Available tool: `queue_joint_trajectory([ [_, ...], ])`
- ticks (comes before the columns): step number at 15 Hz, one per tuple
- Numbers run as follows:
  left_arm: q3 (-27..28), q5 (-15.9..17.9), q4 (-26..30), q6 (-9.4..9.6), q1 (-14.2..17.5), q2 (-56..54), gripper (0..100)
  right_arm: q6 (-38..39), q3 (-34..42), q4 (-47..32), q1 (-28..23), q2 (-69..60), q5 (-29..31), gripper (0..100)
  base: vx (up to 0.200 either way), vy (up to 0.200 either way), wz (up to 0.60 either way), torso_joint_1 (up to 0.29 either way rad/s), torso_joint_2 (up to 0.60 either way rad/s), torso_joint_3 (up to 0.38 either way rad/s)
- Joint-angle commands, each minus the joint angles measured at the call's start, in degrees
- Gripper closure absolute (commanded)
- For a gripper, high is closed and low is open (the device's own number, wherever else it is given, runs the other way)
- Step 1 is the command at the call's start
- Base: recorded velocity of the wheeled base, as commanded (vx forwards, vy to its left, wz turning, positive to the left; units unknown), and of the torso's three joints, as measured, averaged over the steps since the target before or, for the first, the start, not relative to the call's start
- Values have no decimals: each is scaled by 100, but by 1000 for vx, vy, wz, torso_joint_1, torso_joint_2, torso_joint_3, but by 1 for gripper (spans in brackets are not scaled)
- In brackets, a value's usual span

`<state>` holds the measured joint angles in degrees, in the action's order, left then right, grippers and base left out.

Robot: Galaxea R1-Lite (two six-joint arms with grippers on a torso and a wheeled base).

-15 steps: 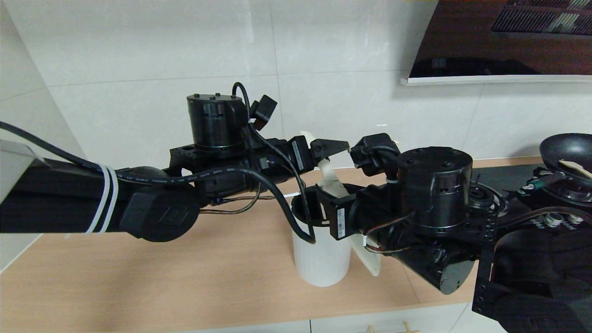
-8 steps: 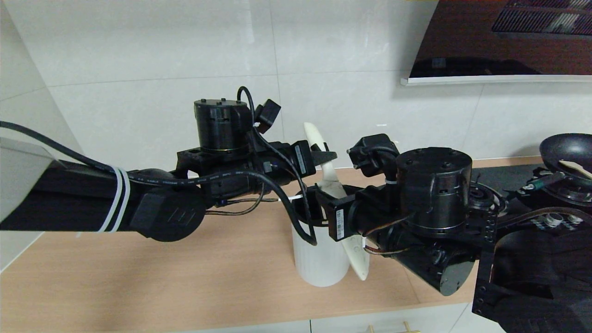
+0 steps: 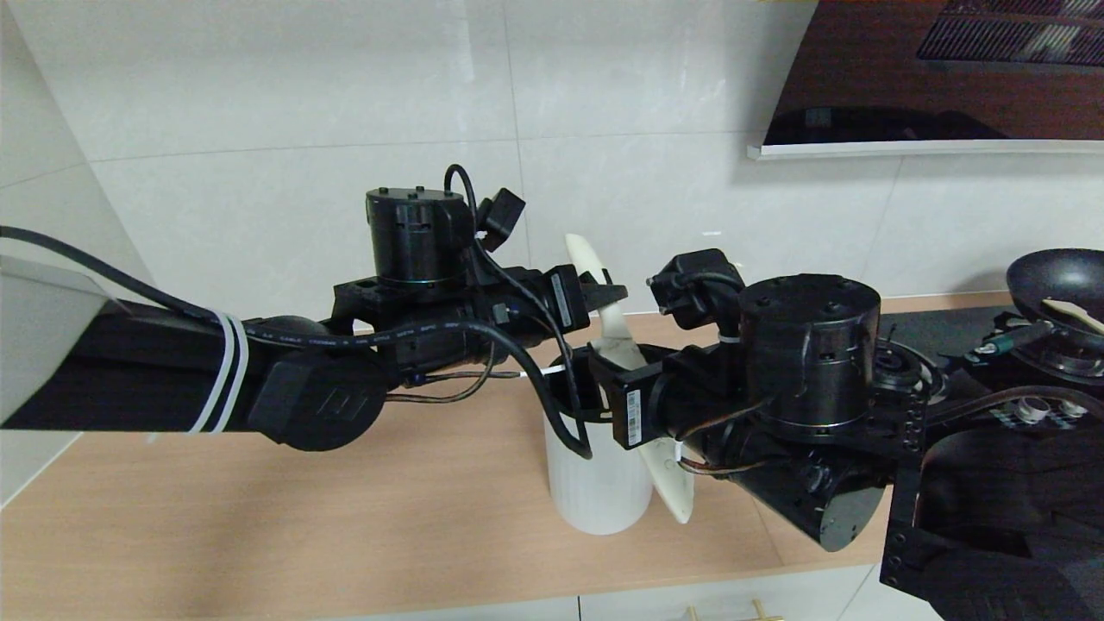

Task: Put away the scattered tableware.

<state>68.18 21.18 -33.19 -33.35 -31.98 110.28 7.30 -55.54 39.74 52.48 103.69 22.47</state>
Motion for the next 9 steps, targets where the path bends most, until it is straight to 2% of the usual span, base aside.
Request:
queue_joint_trajectory([
  [1, 2, -26, -3, -13, -2, -68, 100, -1, -1, -1, -1, 2, 12, 100, 0, 0, 0, 0, 0, 0],
  [2, 2, -43, -3, -22, -2, -112, 100, -10, -1, -1, -19, 2, 12, 100, 0, 0, 0, 0, 0, 0],
  [3, 2, -52, -3, -22, -2, -147, 100, -1, -9, -1, -19, -7, 12, 0, 0, 0, 0, 0, 0, 0],
  [5, 2, -184, -3, -31, -2, -305, 100, -10, 8, 16, -27, -7, 12, 0, 0, 0, 0, 0, 0, 0],
  [7, -7, -333, -3, -22, 157, -718, 100, -71, 131, 324, -115, -174, 82, 0, 0, 0, 0, 0, 0, 0],
  [9, -68, -342, 6, -22, 315, -1166, 100, -273, 245, 552, -256, -429, 100, 0, 0, 0, 0, 0, 0, 0],
])
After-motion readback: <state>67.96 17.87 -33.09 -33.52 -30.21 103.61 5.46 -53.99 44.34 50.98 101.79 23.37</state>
